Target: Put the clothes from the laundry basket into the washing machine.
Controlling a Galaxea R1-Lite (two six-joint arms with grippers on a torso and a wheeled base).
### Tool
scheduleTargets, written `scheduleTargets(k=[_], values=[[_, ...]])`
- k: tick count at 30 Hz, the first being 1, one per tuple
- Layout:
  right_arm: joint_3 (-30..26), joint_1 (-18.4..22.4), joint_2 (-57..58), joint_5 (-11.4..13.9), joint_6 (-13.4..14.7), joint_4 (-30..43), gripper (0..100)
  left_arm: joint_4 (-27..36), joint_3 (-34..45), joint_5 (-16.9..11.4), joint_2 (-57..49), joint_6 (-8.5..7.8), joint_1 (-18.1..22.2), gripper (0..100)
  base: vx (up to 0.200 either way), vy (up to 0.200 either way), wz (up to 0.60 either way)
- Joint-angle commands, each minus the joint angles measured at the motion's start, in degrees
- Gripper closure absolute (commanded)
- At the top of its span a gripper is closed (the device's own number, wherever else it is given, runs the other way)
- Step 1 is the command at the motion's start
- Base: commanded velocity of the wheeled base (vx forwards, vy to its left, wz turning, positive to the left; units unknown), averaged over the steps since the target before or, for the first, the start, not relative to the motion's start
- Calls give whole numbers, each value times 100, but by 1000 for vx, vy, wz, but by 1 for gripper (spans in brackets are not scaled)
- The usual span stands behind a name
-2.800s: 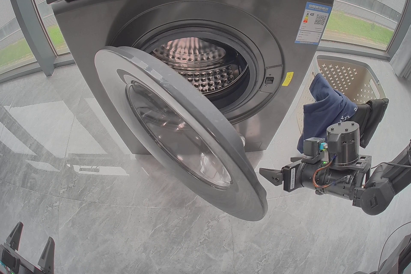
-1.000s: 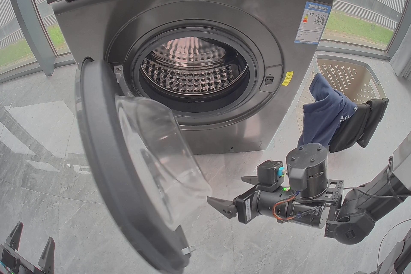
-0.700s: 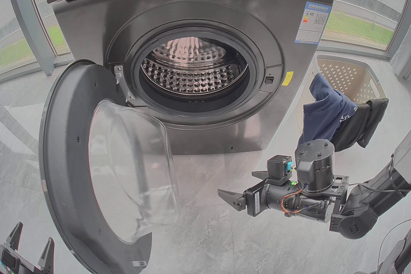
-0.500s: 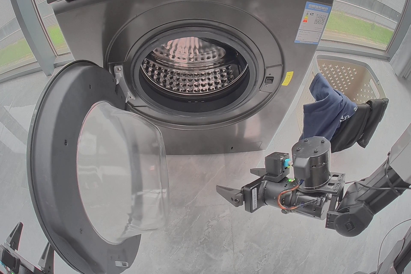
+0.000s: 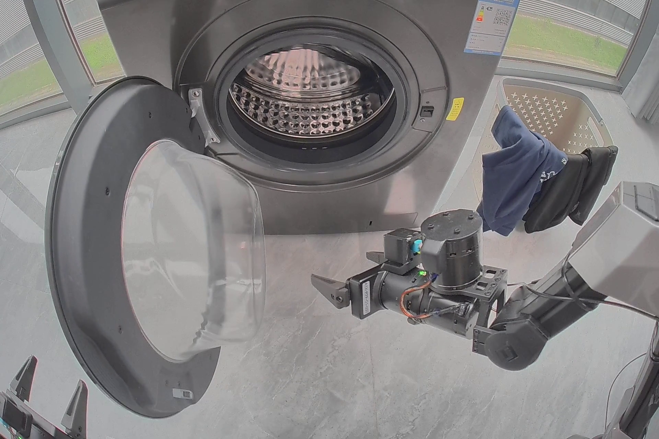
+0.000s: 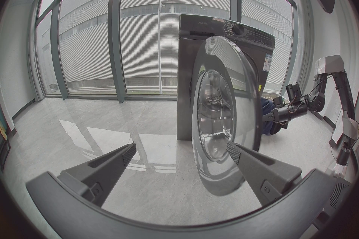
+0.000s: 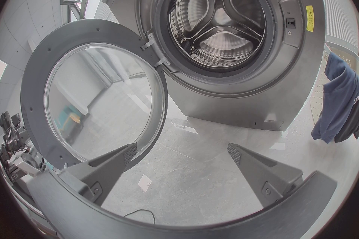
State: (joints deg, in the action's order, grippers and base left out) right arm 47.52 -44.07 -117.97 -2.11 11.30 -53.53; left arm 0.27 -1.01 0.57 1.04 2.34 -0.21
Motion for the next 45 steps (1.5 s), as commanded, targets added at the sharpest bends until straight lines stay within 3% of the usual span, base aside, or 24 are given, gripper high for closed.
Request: scheduleTargets(k=[1, 10, 14, 18, 33, 45], values=[[390, -23, -402, 0, 4, 9, 0, 0, 84, 4, -33, 3, 3, 0, -200, 0, 0], [1374, -383, -1000, -9, 30, 0, 0, 0, 84, 4, -33, 3, 3, 0, -67, 0, 0], [1822, -603, -1237, -237, 136, 9, 0, 0, 84, 4, -33, 3, 3, 0, 0, 0, 0], [2121, -708, -1334, -273, 223, -8, 0, -9, 75, 4, -33, 3, 3, 0, 0, 0, 0], [2912, -515, -1536, -352, 250, 519, 0, 0, 84, 4, -33, 3, 3, 0, 0, 0, 0], [4380, -787, -2652, -642, 241, 818, 0, 0, 84, 4, -33, -6, 3, 0, 0, 0, 0]])
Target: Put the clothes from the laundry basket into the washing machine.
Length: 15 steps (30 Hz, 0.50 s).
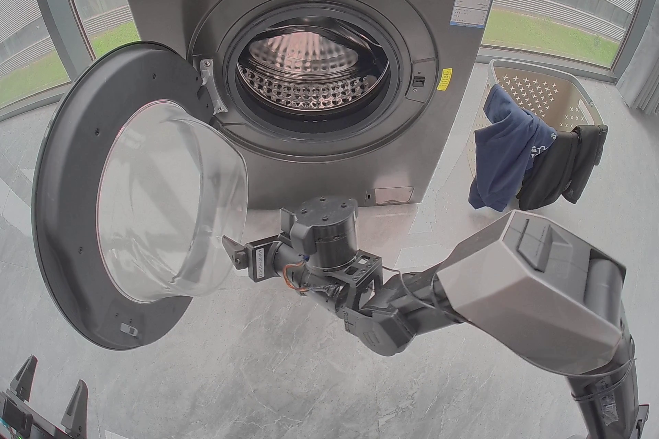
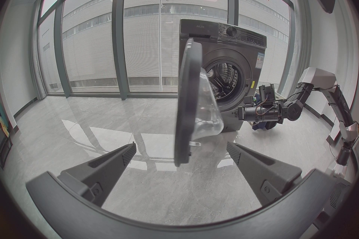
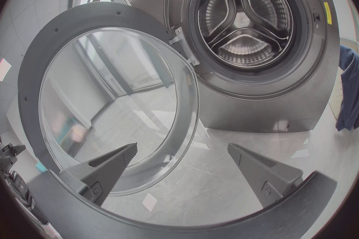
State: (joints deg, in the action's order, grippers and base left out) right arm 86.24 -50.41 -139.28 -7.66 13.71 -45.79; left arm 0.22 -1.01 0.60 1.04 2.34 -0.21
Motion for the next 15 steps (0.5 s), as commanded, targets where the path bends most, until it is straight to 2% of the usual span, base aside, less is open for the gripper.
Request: scheduleTargets(k=[1, 7, 9, 12, 15], values=[[640, -206, -592, -96, 0, 35, 0, 4, 84, 2, -33, -6, 3, 0, 0, 0, 0], [1176, -285, -794, -175, 8, 26, 0, 4, 84, 2, -16, -6, -6, 0, 0, 0, 0], [1176, -268, -785, -210, 8, 17, 0, 4, 84, 2, -16, -6, -6, 0, 0, 0, 0], [965, -215, -653, -228, 26, -35, 0, 4, 84, 2, -16, -14, -6, 0, 0, 0, 0], [78, -92, 252, -333, 35, 8, 0, -4, 84, 2, -16, -6, -6, 0, 0, 0, 0]])
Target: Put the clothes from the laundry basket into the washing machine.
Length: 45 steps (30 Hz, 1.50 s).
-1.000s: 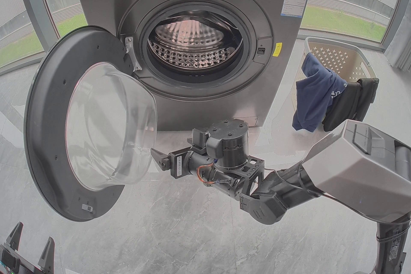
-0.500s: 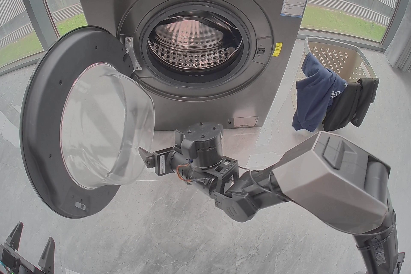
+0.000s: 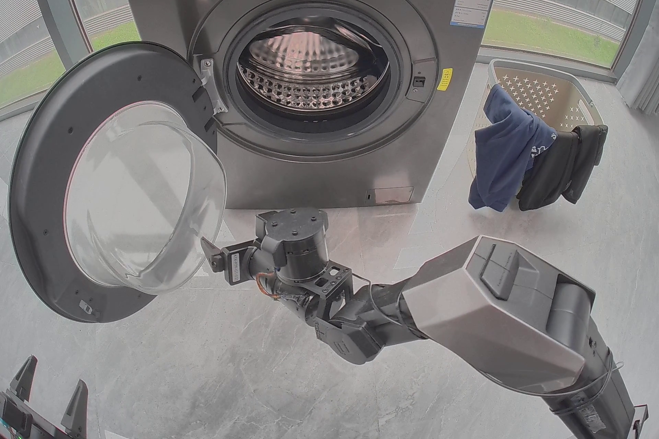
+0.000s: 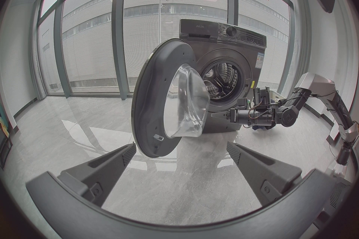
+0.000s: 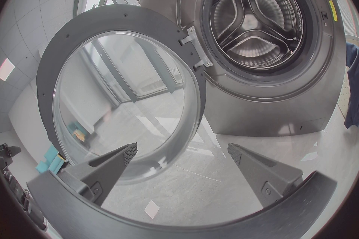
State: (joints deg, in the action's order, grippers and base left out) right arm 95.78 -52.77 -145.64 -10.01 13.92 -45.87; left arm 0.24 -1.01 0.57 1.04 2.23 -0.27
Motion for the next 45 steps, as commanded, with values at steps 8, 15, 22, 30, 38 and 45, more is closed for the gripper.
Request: scheduleTargets(k=[8, 15, 22, 30, 38, 45], values=[[-3426, 575, 3112, -151, -39, -71, 0, 2, 84, 4, -16, 5, 0, 0, 0, 0, 0], [-6309, 1067, 5696, -194, -276, -598, 0, 2, 84, 4, -25, 14, 0, 0, 0, 0, 0], [-8066, 1955, 7884, -142, -671, -589, 0, 2, 84, 4, 2, -3, -8, 0, 0, 0, 0], [-9095, 3335, 10047, -80, -1014, -45, 0, 2, 75, 4, 11, -21, -26, 0, 0, 0, 0], [-9121, 4346, 11672, -36, -1331, 1335, 0, -7, 84, 4, -33, -3, 9, 0, 0, 0, 0], [-9420, 5005, 13589, 34, -1357, 3120, 0, -7, 84, 4, -33, -12, 9, 0, 0, 0, 0]])
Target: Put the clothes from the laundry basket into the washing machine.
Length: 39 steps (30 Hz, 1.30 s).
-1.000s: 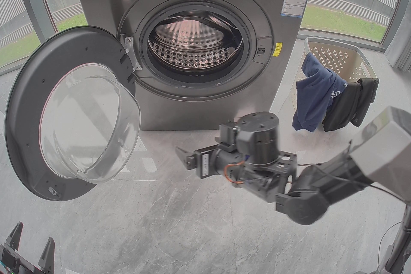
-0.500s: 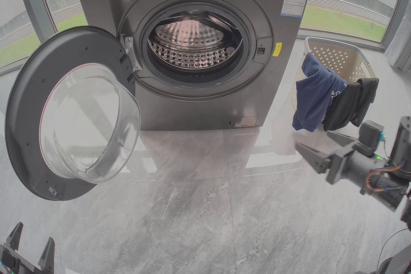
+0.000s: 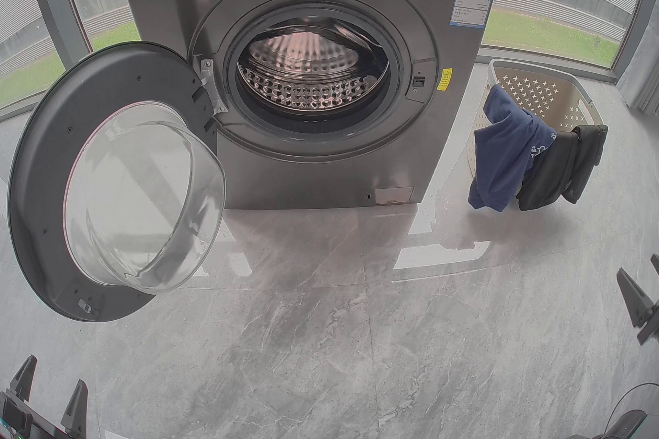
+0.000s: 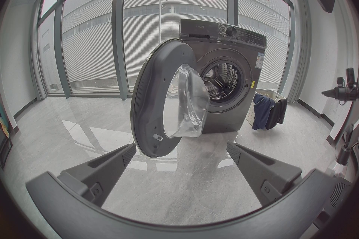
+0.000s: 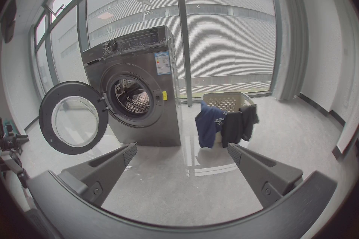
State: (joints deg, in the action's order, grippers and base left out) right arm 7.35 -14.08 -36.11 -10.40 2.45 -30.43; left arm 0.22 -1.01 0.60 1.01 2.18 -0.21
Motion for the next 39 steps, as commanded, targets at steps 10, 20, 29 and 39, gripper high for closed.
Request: scheduleTargets(k=[10, 20, 29, 39], values=[[-726, 1452, 3584, 539, -245, 2700, 0, -4, 84, 2, -40, 2, 12, 0, 0, -120, 0], [-621, 1461, 3584, 1312, -438, 2981, 0, -4, 75, 2, -40, 2, 12, 0, 0, -200, 0], [-410, 1461, 3541, 952, -315, 3491, 0, -4, 84, 2, -40, 2, 12, 0, 0, -178, 0], [-445, 1461, 3558, 363, -315, 3403, 0, -4, 84, 2, -40, 2, 12, 0, 0, 0, 0]])
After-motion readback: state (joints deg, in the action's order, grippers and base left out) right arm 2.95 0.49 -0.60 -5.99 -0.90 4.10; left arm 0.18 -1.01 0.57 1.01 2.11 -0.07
